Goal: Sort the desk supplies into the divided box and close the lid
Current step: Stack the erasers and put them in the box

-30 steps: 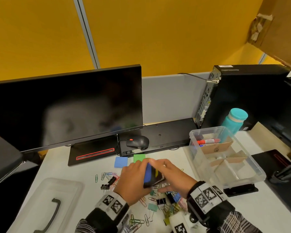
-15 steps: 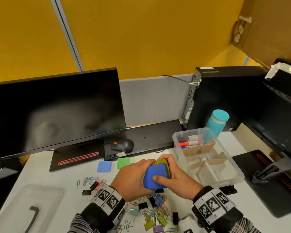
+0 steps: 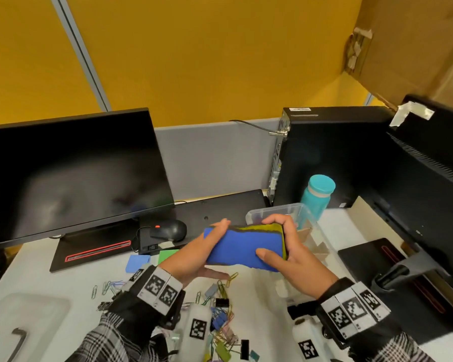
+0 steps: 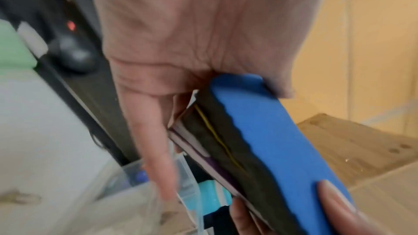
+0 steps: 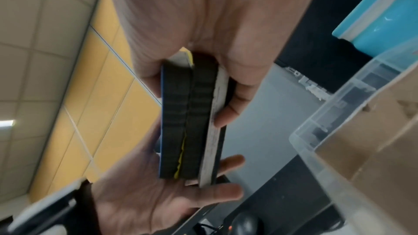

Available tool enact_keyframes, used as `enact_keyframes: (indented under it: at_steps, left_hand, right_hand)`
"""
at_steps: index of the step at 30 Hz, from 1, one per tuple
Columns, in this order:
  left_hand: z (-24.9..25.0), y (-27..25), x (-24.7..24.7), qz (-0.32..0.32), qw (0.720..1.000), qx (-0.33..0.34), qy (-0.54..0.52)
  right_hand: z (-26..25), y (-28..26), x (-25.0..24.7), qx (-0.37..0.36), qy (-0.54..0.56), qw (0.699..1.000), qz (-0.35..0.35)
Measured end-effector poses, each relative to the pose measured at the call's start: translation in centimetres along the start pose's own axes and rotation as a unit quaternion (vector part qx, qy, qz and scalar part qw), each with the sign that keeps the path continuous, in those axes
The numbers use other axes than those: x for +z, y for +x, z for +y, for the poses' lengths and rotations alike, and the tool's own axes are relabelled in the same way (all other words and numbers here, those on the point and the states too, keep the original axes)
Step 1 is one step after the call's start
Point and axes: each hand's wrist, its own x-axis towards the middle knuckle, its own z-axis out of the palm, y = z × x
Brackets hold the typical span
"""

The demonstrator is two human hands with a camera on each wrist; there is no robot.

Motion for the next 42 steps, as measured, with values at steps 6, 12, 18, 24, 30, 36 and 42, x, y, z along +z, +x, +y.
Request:
enact_keyframes:
  at_steps: [6, 12, 18, 24, 30, 36, 42]
  left_hand:
    - [1.4, 2.3, 3.2, 0.03, 0.997, 0.023, -0.067]
    - [0.7, 6.5, 7.4, 0.056, 0.988, 0.136, 0.042]
    - [-1.6, 9.5, 8.3, 0.061, 0.992, 0.113, 0.006]
    - [-2.5, 10.0, 8.6, 0.059, 0.984, 0.116, 0.12]
    - [-2.8, 9.8, 7.8, 0.038, 0.917, 0.205, 0.339]
    - [-2.8, 9.8, 6.6, 0.013, 0.861, 0.221, 0.457]
    - [-3.7, 10.6, 6.5, 0.021, 0.836, 0.204, 0.509]
  right_hand:
    - [0.4, 0.7, -4.2, -0.003, -0.15, 0.986, -0.069]
    - [1.7, 2.1, -9.6, 0.002, -0.387, 0.921, -0.036]
    - [3.7, 2.1, -10.8, 0.019, -0.352, 0.936, -0.022]
    - [5.5, 2.5, -11.1, 0.048, -0.35, 0.935, -0.031]
    - [6.0, 2.5, -11.3, 0.07, -0.379, 0.922, -0.031]
    - [5.7, 2.9, -11.1, 0.091, -0.404, 0.909, -0.033]
    - [5.4, 3.6, -10.6, 0.134, -0.442, 0.885, -0.054]
